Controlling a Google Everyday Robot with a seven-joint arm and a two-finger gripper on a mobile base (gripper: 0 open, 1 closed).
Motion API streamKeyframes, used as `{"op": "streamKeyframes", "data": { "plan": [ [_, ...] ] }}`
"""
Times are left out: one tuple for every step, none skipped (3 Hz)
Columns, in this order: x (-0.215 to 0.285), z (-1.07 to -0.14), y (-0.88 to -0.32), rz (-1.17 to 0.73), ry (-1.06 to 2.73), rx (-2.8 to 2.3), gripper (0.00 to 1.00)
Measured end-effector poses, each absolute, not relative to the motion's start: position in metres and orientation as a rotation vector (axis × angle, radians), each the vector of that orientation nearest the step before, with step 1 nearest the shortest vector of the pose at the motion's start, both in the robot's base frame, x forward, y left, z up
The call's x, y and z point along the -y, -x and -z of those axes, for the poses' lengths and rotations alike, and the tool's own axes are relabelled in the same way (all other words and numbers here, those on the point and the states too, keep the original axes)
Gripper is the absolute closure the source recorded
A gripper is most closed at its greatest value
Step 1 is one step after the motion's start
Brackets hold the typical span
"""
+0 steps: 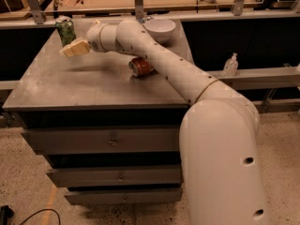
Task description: Pick green can
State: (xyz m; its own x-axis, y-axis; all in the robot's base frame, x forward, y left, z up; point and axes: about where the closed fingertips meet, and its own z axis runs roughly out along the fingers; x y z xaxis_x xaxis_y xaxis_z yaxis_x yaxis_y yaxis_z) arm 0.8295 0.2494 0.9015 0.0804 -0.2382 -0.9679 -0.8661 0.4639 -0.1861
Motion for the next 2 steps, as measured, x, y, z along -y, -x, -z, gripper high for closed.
{"op": "streamKeyframes", "data": {
  "plan": [
    [-0.2636,-0.9084,-0.8307,-0.626,1.038,-1.414,0.00],
    [-0.2698,-0.9095,-0.8360,-0.618,1.019,-1.426,0.00]
  ]
}}
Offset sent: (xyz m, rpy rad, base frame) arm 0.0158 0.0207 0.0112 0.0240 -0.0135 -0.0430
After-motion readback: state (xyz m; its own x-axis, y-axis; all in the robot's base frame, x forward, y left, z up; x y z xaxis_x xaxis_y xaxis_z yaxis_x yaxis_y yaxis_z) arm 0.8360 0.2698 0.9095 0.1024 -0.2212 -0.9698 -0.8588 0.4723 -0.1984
